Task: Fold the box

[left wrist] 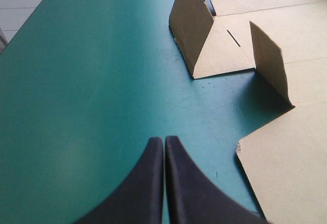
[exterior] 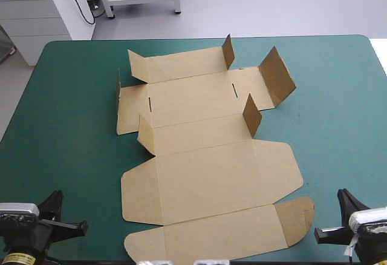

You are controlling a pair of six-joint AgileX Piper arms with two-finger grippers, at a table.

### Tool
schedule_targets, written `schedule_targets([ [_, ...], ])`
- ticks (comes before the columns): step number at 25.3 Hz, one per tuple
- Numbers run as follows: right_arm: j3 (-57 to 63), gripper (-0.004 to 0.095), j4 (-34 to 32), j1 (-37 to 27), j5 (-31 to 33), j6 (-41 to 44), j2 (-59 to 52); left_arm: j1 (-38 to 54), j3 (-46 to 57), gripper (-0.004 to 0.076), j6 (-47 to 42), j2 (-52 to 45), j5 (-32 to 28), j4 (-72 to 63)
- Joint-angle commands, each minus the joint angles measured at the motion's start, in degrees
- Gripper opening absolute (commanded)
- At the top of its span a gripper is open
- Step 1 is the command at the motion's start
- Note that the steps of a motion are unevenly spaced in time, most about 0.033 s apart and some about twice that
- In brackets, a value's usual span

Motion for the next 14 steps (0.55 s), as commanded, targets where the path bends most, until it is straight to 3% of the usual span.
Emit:
schedule_targets([
  [1, -1.7, -0.0002, 0.0, 0.3, -4.4, -0.5, -1.5, -0.3, -1.3, -0.0008, -0.1, 0.7, -4.4, -0.6],
  [14, -1.7, -0.0002, -0.2, 0.3, -5.0, -2.0, -1.5, -0.3, -1.3, -0.0008, -0.1, 0.7, -4.4, -0.6],
])
